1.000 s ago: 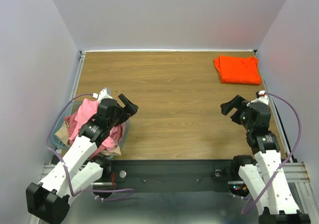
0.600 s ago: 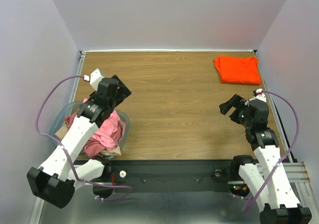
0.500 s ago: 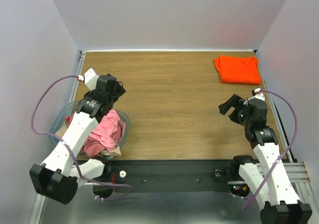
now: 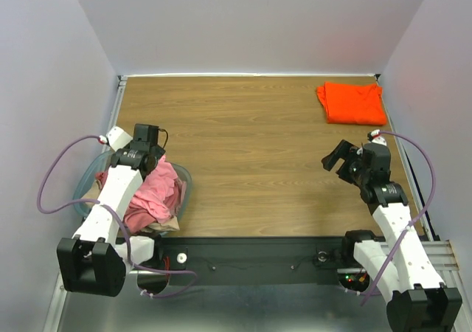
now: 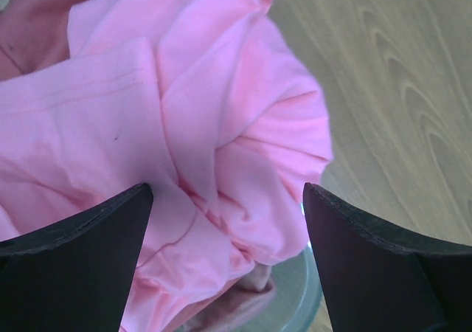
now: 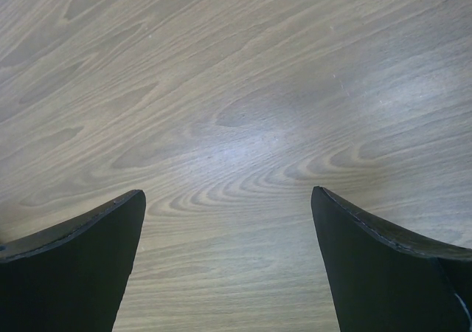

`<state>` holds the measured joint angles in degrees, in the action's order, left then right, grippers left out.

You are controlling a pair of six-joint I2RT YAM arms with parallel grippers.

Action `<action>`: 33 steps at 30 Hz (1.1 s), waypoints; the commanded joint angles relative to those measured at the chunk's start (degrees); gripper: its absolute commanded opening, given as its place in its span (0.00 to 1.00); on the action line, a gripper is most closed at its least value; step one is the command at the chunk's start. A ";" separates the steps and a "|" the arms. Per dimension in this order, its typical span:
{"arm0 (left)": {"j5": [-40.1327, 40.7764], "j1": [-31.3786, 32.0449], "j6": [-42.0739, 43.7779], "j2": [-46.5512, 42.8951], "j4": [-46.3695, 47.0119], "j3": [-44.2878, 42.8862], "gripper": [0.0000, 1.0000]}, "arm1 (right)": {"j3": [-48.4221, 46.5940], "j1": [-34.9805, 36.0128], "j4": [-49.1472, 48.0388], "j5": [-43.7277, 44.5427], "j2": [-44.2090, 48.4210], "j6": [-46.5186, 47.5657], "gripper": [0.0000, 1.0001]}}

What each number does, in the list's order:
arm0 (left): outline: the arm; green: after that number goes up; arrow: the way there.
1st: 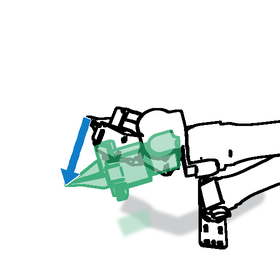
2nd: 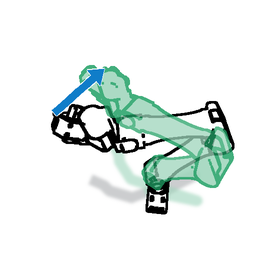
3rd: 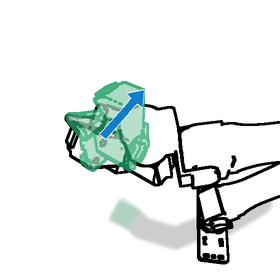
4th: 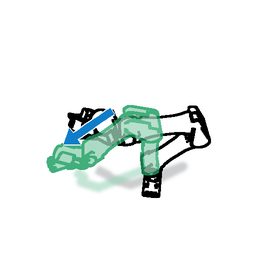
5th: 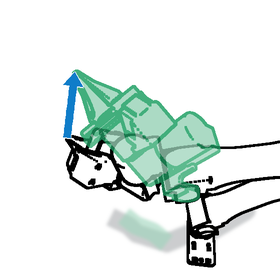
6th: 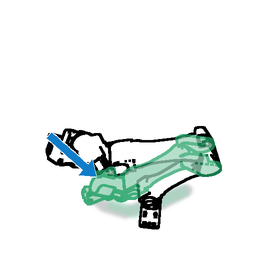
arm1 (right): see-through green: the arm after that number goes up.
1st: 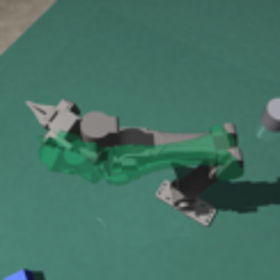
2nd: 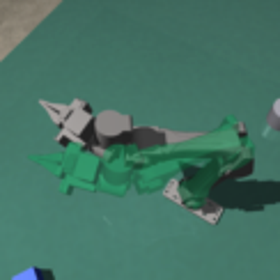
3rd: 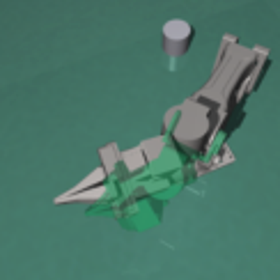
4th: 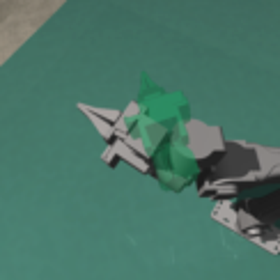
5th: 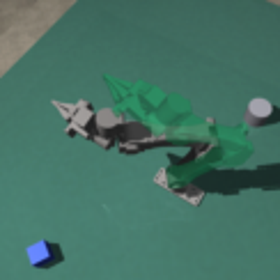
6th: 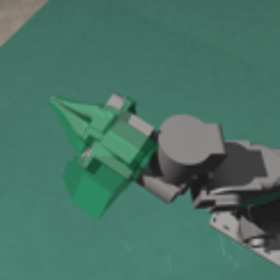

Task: Fold and stack the t-shirts
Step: Grab the tshirt from the pile

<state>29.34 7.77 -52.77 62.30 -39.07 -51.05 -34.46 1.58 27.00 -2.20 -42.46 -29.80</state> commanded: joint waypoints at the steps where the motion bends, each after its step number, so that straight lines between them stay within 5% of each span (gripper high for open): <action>1: 3.61 -1.18 -7.24 -0.34 -3.64 2.97 0.94 | -0.26 0.09 -1.25 -0.18 0.09 0.71 1.00; 6: 5.99 -2.58 -9.19 -1.13 -3.91 4.55 0.91 | -0.08 0.17 -1.16 -0.18 -0.43 0.62 1.00; 15: 2.39 -3.02 -5.85 0.98 0.92 4.91 0.57 | 0.09 0.09 -1.16 -0.18 -0.61 0.62 1.00; 22: 1.07 -3.20 -3.83 1.51 1.54 2.54 0.00 | 0.09 0.09 -1.16 -0.18 -0.35 0.54 1.00; 33: -5.70 -3.11 5.75 -8.42 2.68 -15.19 0.00 | 0.09 0.09 -1.16 -0.18 -0.26 0.71 1.00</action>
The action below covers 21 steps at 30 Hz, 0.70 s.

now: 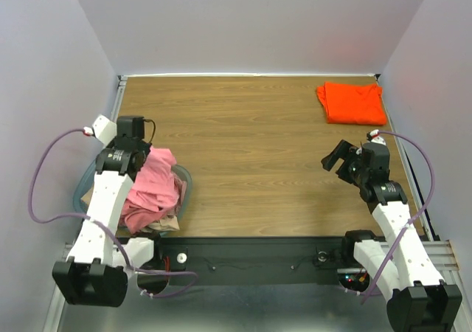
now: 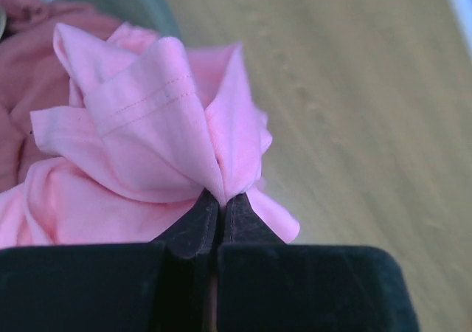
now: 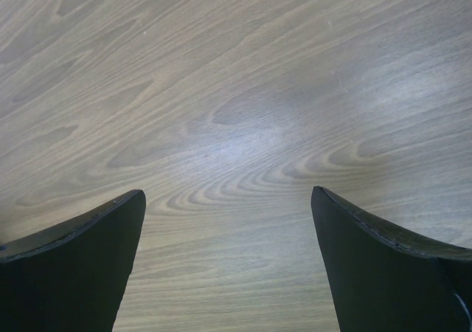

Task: Fold and stack the t-shirts
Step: Grab the tshirt from the pile, then move the tshirt to the center of the board

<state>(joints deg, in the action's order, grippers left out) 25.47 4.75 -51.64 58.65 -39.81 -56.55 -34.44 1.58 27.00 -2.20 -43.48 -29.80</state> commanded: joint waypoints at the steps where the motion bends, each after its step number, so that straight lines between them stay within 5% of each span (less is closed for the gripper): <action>1: -2.35 -0.10 5.92 -5.21 3.77 -11.37 0.00 | -0.02 0.09 -1.16 -0.18 0.68 0.71 1.00; 9: -14.82 1.21 12.52 -1.80 12.21 -26.93 0.00 | -0.02 0.09 -1.16 0.26 0.68 0.71 1.00; 17: -18.79 25.26 19.64 14.34 20.03 -44.93 0.00 | -0.11 0.09 -1.16 1.67 1.03 0.36 1.00; 21: -28.43 34.17 22.54 26.31 20.56 -58.67 0.00 | -0.28 0.09 -1.16 2.54 1.38 0.18 1.00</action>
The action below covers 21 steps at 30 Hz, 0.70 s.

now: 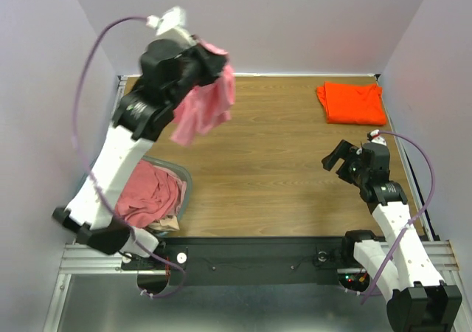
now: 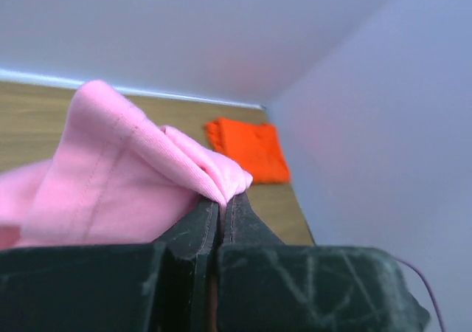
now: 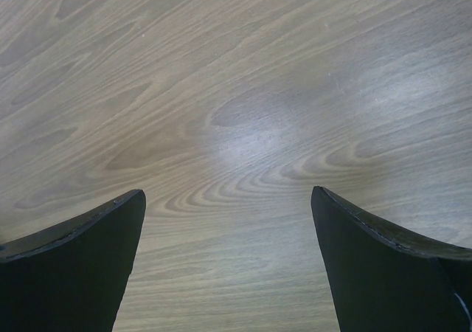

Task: Fold and stack the t-shirts
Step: Move the tshirt to the center of the board

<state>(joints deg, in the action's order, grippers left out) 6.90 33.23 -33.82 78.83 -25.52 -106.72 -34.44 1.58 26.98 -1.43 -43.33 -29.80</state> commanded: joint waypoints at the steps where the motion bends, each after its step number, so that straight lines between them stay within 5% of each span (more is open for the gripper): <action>1: -11.80 6.66 4.64 8.25 6.27 -13.47 0.00 | -0.28 0.09 -0.97 3.52 1.41 0.01 1.00; 5: -15.07 8.25 2.98 15.56 5.31 -18.70 0.00 | -1.16 0.09 0.87 6.44 3.51 -0.78 1.00; 9: 2.74 7.64 1.40 15.31 1.44 -10.92 0.04 | -3.35 0.09 4.56 11.79 6.67 -1.84 1.00; 13: 7.00 1.68 -2.64 15.30 -1.99 -0.55 0.56 | -4.94 0.09 7.38 16.11 8.70 -2.54 1.00; 14: 5.51 -2.00 -3.09 15.91 -2.25 1.49 0.82 | -5.37 0.09 8.08 16.20 9.05 -2.54 1.00; 16: 1.72 -4.74 -3.35 16.88 -3.04 5.19 0.91 | -5.64 0.09 8.52 16.02 8.88 -2.54 1.00; 21: 6.72 -5.46 -2.65 17.60 -5.60 10.27 0.93 | -6.08 0.09 8.97 15.24 6.08 -2.54 1.00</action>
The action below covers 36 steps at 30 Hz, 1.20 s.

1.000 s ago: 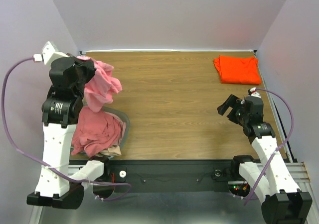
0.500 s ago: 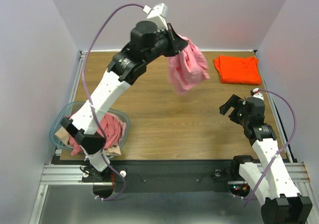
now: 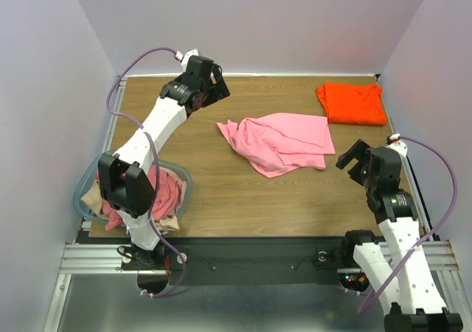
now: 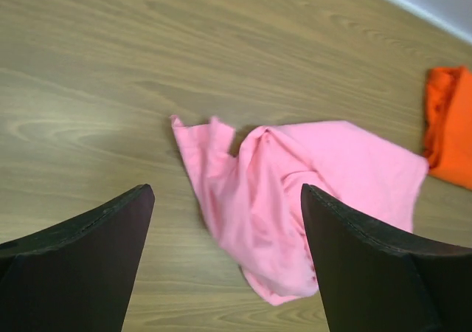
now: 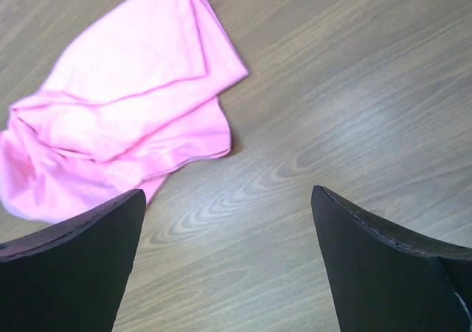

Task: Fold and stack the t-shirts
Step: Move the tshirt to the center of the board, then flatten the tshirt out

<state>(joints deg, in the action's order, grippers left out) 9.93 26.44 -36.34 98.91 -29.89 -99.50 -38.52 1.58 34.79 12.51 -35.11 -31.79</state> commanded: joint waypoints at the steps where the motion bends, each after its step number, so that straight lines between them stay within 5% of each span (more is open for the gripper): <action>1: 3.95 1.34 -0.14 -3.19 -0.61 4.83 0.93 | -2.08 0.17 1.16 0.76 -2.85 -0.47 1.00; 9: 0.53 4.05 -3.91 -13.57 12.13 31.00 0.93 | -0.42 0.09 -2.61 -6.35 -10.32 0.50 1.00; 16: -1.50 6.96 -7.07 -16.74 18.38 42.54 0.93 | -0.76 0.09 -7.89 -10.76 -19.97 -0.29 1.00; 25: -3.87 6.96 -7.08 -13.14 24.96 42.92 0.86 | -0.94 0.17 -11.75 -11.54 -29.13 -0.47 1.00; 36: -8.62 6.87 -2.51 4.35 25.93 27.97 0.73 | -4.63 0.09 -18.43 -14.44 -41.61 0.94 0.80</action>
<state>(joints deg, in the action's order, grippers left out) 3.16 33.30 -40.97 101.16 -5.61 -67.00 -39.68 1.58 21.78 0.25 -73.93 -31.64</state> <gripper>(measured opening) 0.758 0.828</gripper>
